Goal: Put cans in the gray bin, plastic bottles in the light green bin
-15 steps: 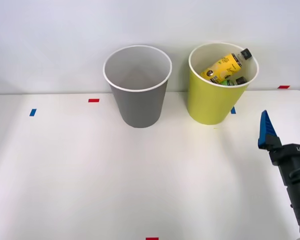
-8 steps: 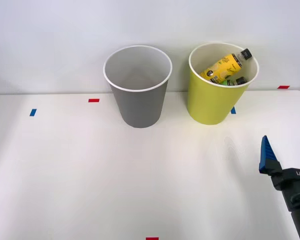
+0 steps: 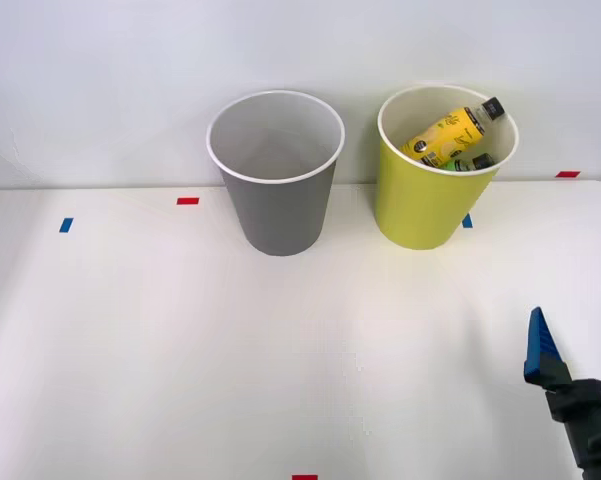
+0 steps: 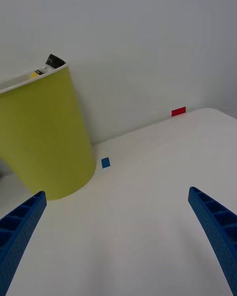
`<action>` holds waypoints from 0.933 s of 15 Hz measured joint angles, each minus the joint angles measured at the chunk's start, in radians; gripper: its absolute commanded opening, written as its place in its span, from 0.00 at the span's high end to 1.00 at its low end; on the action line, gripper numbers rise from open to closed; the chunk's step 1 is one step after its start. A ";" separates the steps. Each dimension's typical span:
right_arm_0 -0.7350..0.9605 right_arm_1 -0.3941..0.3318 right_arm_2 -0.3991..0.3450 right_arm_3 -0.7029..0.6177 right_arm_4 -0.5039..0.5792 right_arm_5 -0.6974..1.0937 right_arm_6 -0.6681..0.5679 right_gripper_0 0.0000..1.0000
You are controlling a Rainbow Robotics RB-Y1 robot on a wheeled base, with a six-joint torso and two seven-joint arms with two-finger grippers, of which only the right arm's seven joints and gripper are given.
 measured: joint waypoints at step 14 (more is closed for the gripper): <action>0.082 -0.036 0.164 0.194 0.098 -0.332 0.109 0.00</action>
